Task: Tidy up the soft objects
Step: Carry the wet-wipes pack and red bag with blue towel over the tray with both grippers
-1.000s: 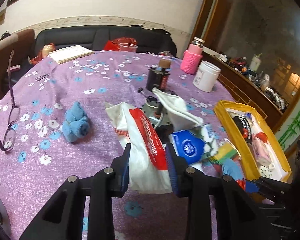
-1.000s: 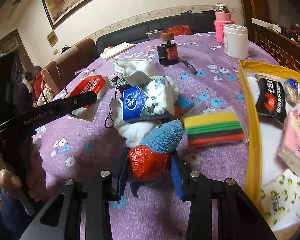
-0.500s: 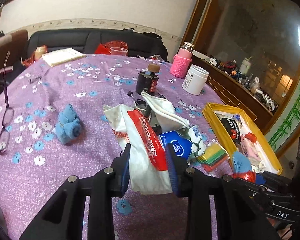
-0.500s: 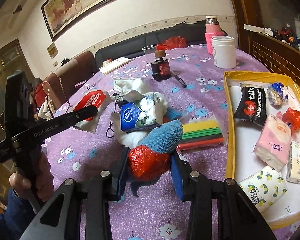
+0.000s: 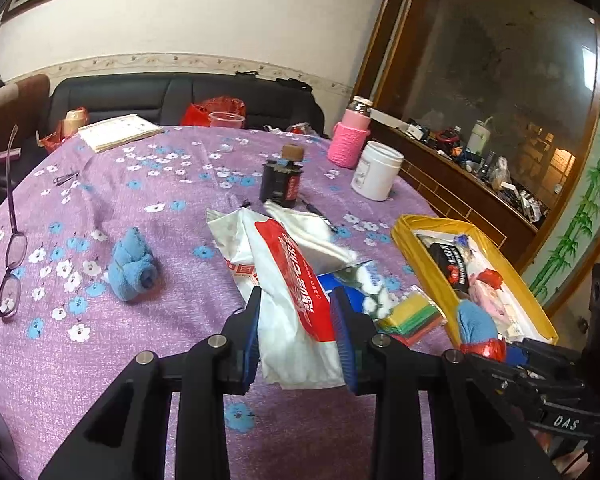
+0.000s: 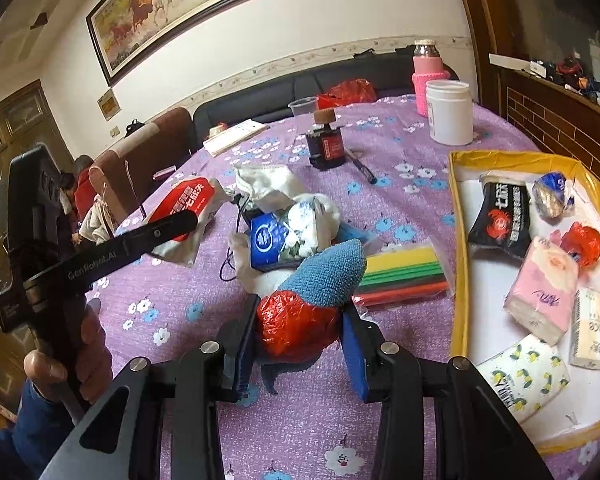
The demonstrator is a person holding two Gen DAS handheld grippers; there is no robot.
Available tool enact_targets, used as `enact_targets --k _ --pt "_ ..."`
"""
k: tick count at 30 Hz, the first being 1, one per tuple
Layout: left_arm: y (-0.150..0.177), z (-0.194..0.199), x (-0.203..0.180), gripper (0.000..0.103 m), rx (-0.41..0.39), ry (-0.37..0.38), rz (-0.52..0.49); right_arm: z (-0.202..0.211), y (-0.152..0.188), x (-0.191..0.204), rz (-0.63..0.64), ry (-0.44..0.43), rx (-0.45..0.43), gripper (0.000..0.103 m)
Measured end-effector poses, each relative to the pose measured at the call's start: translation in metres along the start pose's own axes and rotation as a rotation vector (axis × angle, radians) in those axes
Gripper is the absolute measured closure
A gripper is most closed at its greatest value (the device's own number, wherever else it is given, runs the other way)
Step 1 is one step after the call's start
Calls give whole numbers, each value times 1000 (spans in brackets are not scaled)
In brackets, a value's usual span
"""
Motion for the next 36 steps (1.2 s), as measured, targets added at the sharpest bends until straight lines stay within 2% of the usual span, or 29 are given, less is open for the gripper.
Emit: enact_targets --k 9,16,27,36 --pt "-1 2 -39 72 20 65 -37 14 -4 -34 -70 28 -34 61" --pt "-3 -13 -83 72 54 130 -88 34 -5 -80 -162 66 -81 61" --pt "8 -65 -178 72 152 257 -211 60 4 -171 -321 175 -127 61" --pt "36 -110 -236 71 267 347 -285 56 18 -222 -391 294 -78 61"
Point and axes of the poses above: each gripper's, at about its wrist camera, not at the fingertips, and z roughly against the way its jaws point, x to its left, y to its underside, the point moved 1 cm from there along -z, roughly the way its jaws point, and after that the axes turned 11 degrees about y, right-handed, at the moved point
